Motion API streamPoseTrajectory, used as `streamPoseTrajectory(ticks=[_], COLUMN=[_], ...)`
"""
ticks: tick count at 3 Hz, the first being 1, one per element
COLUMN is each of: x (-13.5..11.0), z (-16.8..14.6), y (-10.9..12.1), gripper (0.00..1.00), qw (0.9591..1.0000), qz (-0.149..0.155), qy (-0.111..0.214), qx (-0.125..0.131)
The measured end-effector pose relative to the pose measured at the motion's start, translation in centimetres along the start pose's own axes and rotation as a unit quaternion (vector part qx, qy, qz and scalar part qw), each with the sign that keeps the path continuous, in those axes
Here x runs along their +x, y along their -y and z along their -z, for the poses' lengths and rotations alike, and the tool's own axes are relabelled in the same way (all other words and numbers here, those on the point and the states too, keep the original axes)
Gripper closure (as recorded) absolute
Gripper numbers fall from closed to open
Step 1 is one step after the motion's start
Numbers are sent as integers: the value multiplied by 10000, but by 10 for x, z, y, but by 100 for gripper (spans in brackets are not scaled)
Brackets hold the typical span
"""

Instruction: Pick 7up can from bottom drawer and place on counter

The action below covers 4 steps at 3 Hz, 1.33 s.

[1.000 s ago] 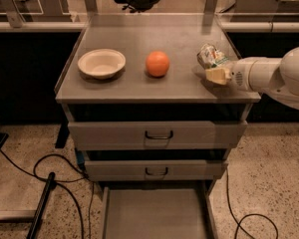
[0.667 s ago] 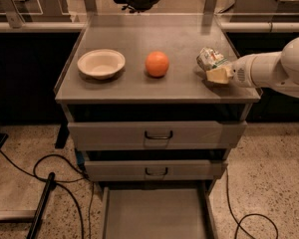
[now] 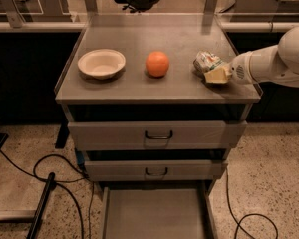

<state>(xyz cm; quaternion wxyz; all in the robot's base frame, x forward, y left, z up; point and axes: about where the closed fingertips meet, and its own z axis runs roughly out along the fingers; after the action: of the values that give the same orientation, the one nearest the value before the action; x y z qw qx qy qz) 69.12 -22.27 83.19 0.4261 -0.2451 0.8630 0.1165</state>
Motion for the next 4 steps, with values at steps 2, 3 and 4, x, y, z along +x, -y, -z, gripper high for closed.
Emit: streamPoseTrajectory(ticks=[2,3,4], x=[3,3,3], z=[-10,-10,-10], y=[-3,-3,-3], gripper=[82,57,36], qw=[9997,9997,9997], qz=[93,93,93], qy=[-155,-155,-155], qx=[-170,-171,-171])
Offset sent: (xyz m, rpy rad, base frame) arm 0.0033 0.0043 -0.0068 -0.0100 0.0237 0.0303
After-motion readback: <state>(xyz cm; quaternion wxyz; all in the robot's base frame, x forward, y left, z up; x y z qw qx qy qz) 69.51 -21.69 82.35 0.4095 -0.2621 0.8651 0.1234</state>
